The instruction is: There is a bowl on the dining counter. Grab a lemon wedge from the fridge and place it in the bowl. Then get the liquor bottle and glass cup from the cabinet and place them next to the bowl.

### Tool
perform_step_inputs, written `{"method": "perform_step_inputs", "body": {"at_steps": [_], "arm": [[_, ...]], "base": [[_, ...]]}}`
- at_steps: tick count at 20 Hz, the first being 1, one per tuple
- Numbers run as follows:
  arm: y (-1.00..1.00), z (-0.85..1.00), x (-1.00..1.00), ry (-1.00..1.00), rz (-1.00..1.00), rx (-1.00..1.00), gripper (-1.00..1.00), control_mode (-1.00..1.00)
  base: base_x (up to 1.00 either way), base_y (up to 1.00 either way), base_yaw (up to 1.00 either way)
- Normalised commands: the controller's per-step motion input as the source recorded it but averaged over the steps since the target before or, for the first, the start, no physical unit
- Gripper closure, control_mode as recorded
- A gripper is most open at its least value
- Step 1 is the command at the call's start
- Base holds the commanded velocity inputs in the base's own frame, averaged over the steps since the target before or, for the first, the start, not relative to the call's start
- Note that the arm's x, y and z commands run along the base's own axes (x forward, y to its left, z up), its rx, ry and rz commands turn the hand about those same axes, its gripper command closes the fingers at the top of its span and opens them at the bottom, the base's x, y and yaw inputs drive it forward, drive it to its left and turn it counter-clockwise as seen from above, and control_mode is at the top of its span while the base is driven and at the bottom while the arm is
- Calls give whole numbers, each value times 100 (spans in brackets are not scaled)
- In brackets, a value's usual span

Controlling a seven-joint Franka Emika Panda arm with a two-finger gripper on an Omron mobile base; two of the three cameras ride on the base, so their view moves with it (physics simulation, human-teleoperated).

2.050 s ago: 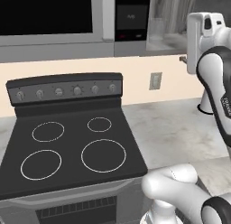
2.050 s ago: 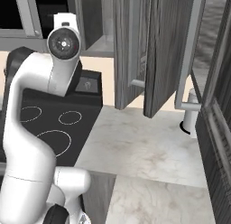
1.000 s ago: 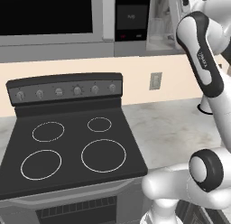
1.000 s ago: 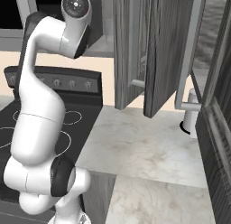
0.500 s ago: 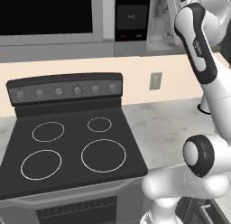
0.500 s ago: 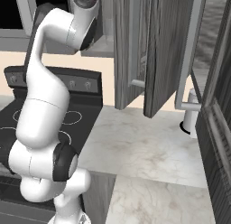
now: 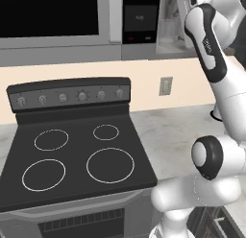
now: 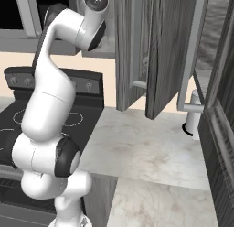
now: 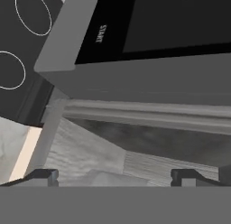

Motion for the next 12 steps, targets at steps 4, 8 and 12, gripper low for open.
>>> {"method": "perform_step_inputs", "body": {"at_steps": [4,8,12], "arm": [[0,-11,28,0,0,0,-100,-100],[0,-7,28,0,0,0,-100,-100],[0,-8,34,0,0,0,-100,-100]], "base": [[0,0,0],[0,0,0],[0,0,0]]}}
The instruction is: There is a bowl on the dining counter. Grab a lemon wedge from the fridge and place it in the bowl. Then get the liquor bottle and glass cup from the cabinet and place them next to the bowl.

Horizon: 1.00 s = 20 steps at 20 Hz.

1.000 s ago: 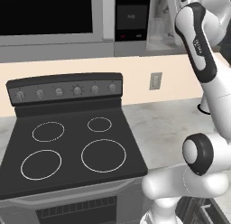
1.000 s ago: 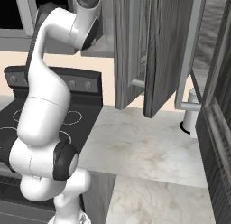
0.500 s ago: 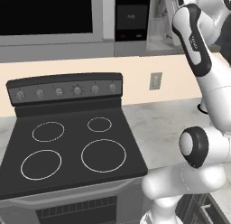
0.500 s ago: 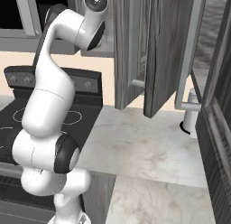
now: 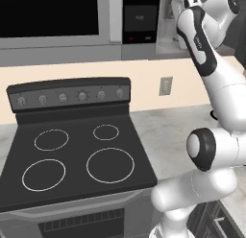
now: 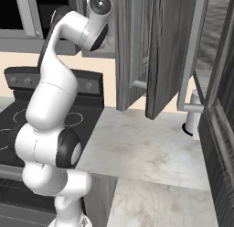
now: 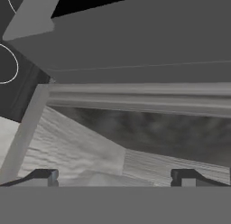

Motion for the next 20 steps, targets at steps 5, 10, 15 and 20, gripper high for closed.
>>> {"method": "perform_step_inputs", "body": {"at_steps": [5,10,15,20], "arm": [[-5,-6,37,0,0,0,-100,-100],[-20,-1,29,0,1,0,-100,-100],[-29,0,18,0,4,0,-100,-100],[-26,0,19,0,4,0,-100,-100]], "base": [[0,0,0],[0,0,0],[0,0,0],[0,0,0]]}}
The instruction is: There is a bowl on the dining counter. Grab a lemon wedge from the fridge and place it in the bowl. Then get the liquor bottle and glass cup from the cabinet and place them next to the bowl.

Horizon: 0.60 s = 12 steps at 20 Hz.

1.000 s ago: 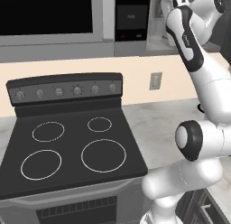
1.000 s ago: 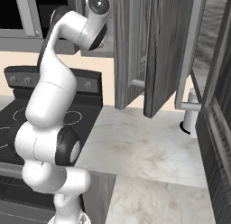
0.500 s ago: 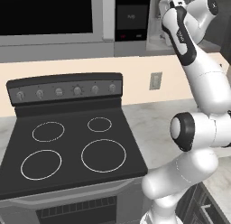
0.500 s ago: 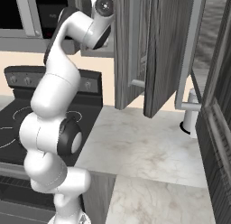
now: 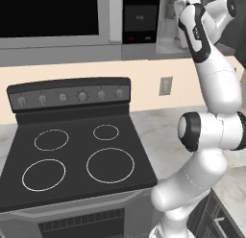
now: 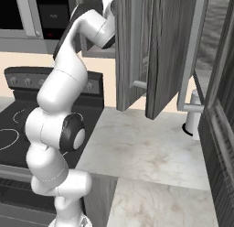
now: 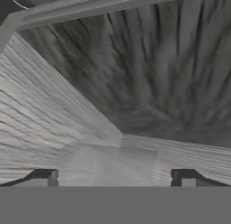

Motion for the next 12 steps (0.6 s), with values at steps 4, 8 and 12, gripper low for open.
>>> {"method": "perform_step_inputs", "body": {"at_steps": [4,8,12], "arm": [[-15,-1,16,0,3,0,-100,-100],[-4,-3,9,0,3,0,-100,-100],[0,-7,4,0,3,0,-100,-100]], "base": [[0,0,0],[0,0,0],[0,0,0]]}}
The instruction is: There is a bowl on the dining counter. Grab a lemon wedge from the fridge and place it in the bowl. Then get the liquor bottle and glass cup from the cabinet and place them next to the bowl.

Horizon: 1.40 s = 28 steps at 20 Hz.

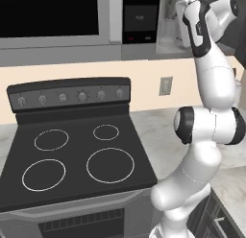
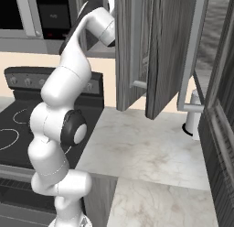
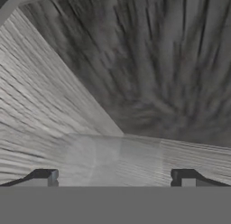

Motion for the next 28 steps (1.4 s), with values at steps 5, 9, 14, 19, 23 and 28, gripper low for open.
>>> {"method": "perform_step_inputs", "body": {"at_steps": [5,9,14,19,23,28], "arm": [[1,-8,8,0,3,0,-100,-100],[5,-7,10,0,3,0,-100,-100],[6,0,22,0,1,0,-100,-100],[5,0,25,0,0,0,-100,-100],[1,0,27,0,0,0,-100,-100],[0,0,23,0,0,0,-100,-100]], "base": [[0,0,0],[0,0,0],[0,0,0],[0,0,0],[0,0,0],[0,0,0]]}}
